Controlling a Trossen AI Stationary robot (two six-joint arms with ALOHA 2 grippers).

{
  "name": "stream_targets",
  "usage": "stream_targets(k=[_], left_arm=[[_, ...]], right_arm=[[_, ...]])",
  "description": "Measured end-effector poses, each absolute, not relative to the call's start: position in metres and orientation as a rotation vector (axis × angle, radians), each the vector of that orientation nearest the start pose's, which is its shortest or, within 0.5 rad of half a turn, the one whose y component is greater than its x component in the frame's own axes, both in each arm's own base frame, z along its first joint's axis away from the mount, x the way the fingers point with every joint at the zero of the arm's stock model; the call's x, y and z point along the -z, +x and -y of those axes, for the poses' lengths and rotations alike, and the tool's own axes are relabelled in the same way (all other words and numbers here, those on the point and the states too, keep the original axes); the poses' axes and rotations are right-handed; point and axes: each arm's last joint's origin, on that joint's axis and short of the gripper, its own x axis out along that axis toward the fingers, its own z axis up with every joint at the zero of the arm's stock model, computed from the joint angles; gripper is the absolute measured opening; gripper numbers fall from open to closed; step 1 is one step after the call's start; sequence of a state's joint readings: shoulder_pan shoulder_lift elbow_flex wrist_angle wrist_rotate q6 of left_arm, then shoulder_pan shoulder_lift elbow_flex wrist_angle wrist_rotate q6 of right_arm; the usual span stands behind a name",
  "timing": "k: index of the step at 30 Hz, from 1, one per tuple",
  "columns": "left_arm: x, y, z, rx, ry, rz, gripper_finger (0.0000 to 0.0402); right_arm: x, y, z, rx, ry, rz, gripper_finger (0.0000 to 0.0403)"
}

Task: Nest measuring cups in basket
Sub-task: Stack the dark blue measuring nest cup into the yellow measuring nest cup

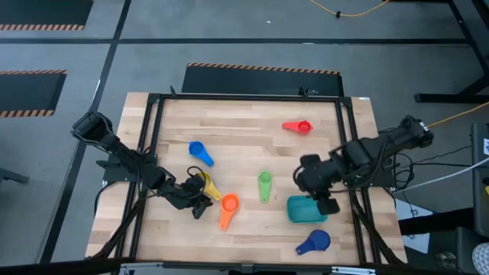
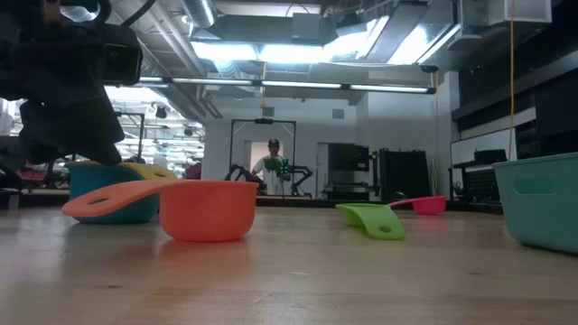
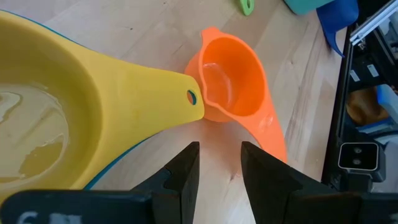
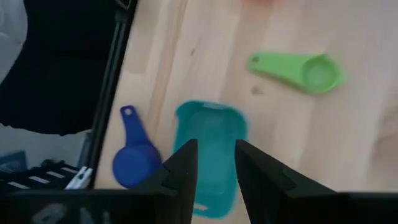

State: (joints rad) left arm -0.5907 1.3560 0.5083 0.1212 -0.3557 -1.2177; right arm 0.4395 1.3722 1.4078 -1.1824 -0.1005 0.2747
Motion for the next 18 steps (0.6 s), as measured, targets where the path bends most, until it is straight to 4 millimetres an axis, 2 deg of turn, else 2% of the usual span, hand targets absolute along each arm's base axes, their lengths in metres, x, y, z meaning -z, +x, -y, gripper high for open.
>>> stream_targets(k=[5, 10, 13, 18], left_arm=[[-0.155, 0.206, 0.126, -0.195, -0.837, -0.673, 0.0111], [-0.155, 0.207, 0.126, -0.197, -0.837, -0.670, 0.0111], [-0.155, 0.207, 0.126, -0.198, -0.836, -0.670, 0.0111], [-0.155, 0.207, 0.126, -0.209, -0.832, -0.658, 0.0111]], right_arm=[[-0.316, 0.220, -0.124, -0.335, 0.060, -1.233, 0.0111], [-0.295, 0.225, -0.131, -0.345, 0.047, -1.238, 0.0111], [-0.286, 0.228, -0.133, -0.344, 0.040, -1.246, 0.0111], [-0.283, 0.231, -0.134, -0.360, 0.016, -1.244, 0.0111]])
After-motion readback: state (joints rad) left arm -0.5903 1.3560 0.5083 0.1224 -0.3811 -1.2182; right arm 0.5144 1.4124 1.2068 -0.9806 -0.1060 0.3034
